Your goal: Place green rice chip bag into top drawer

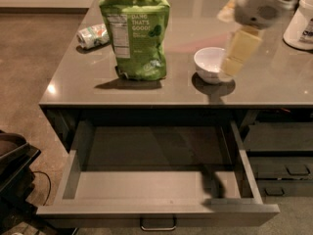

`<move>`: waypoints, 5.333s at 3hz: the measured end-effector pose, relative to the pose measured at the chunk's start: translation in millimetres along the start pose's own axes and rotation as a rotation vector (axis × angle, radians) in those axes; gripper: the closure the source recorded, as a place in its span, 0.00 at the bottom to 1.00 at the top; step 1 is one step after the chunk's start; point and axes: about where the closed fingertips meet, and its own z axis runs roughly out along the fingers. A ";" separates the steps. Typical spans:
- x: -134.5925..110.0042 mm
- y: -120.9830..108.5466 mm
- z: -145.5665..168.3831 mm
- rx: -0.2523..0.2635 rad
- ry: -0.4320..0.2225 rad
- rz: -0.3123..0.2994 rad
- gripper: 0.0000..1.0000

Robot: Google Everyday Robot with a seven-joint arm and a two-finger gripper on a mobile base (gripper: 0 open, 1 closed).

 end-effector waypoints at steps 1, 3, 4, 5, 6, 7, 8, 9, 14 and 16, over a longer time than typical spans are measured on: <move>-50.0 -44.4 1.3 0.029 -0.008 -0.091 0.00; -76.4 -55.2 -1.0 0.052 -0.082 -0.095 0.00; -88.8 -67.1 23.6 -0.003 -0.138 -0.105 0.00; -111.2 -87.0 38.5 -0.024 -0.179 -0.141 0.00; -151.6 -109.5 38.7 0.003 -0.214 -0.209 0.00; -193.7 -115.8 41.7 0.007 -0.264 -0.285 0.00; -202.7 -124.9 38.8 0.045 -0.289 -0.284 0.00; -200.8 -122.2 54.0 0.010 -0.278 -0.273 0.00; -200.8 -122.1 54.6 0.009 -0.278 -0.273 0.88; -200.8 -122.1 54.5 0.009 -0.278 -0.273 1.00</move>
Offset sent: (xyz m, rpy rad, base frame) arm 0.0359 0.0290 0.0200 -0.0166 -0.0397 0.0557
